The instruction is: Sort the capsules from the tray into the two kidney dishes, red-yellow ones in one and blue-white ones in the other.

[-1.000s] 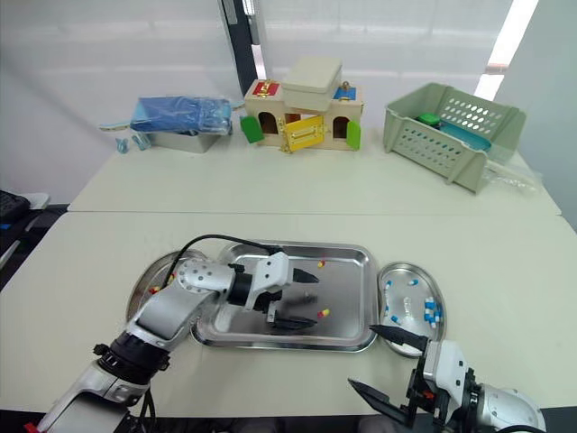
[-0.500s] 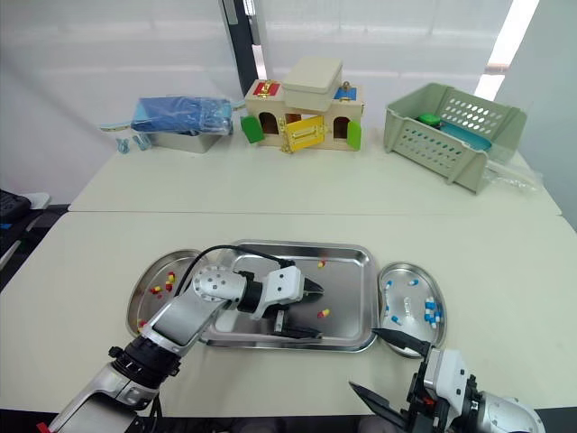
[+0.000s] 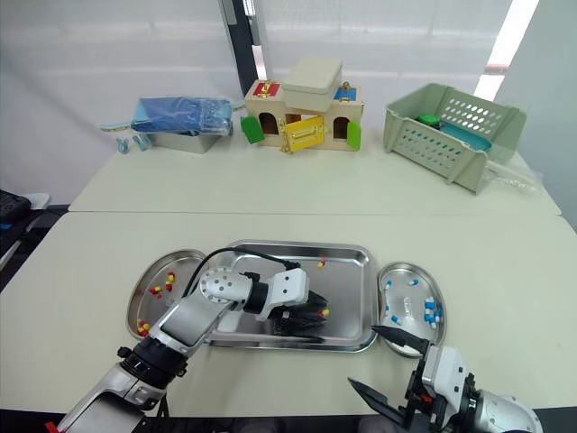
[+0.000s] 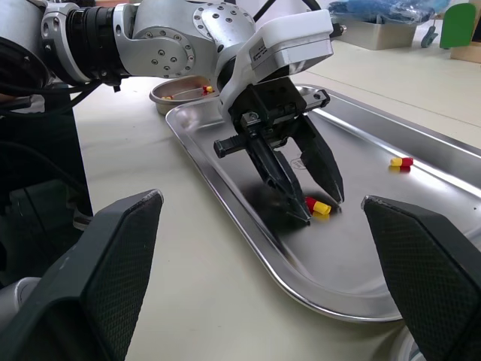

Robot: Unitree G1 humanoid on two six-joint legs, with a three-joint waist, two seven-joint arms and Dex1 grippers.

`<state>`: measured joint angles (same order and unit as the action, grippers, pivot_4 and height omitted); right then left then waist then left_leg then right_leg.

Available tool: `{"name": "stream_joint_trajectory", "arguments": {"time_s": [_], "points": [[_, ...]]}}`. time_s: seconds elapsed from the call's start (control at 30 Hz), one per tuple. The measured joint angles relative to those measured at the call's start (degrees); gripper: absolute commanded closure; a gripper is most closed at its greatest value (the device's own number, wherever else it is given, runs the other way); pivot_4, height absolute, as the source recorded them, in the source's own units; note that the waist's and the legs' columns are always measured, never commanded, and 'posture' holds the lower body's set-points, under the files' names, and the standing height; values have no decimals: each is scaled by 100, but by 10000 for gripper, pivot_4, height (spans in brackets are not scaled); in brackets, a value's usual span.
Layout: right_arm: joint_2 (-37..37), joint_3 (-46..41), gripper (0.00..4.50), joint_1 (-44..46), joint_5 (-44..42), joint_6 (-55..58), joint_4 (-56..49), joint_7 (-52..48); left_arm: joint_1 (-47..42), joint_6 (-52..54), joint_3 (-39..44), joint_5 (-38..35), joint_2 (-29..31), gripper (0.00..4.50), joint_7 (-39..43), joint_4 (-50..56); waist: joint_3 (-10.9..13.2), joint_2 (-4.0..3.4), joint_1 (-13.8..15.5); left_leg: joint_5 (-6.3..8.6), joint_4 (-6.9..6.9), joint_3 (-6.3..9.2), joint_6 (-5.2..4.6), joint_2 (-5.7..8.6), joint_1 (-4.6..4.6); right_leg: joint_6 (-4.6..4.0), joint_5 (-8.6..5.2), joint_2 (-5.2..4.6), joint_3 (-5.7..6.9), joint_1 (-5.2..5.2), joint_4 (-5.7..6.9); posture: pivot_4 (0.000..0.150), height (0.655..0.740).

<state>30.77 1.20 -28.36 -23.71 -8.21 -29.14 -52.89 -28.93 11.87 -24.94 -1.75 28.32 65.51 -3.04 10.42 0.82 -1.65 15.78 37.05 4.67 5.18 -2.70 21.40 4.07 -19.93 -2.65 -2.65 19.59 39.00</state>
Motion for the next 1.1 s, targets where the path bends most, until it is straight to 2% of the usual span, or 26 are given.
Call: {"name": "stream_joint_trajectory", "arguments": {"time_s": [0.07, 0.47, 0.63, 0.73, 1.1], "points": [[0, 8, 0, -15, 1, -10, 0, 23, -21, 3, 3, 20, -3, 44773, -8, -20, 0, 0, 0, 0, 0, 0, 0, 0, 0, 0, 0, 0, 0, 0, 0, 1500, 7400], [7, 13, 0, -71, 4, -192, 22, 12, 10, 57, 47, -16, 17, 44773, 20, 33, -1, -1, -1, 0, 0, 0, 0, 0, -2, 0, 0, 0, 0, -1, 0, 1500, 7400], [51, 15, 0, -80, 0, -256, 40, -80, 131, 402, 87, -174, 74, 44773, 20, 288, -1, -1, -4, 0, 0, 1, 0, 0, 0, 0, 0, 0, 0, -1, 0, 1500, 7400], [261, 19, 0, 31, -30, -230, 42, -236, 215, 751, 373, -360, 195, 44773, -90, 593, -1, -1, -10, 0, 0, 2, 0, 0, -1, 0, 0, 0, 0, 0, 1, 1500, 7400], [666, 17, 0, 660, -358, -248, 691, -1125, 1283, 2402, 2446, -1178, 1080, 44773, -1023, 1995, 1, 0, -24, 1, -3, 3, -1, -2, -2, 0, 0, 0, -2, 1, -2, 1500, 7400]]}}
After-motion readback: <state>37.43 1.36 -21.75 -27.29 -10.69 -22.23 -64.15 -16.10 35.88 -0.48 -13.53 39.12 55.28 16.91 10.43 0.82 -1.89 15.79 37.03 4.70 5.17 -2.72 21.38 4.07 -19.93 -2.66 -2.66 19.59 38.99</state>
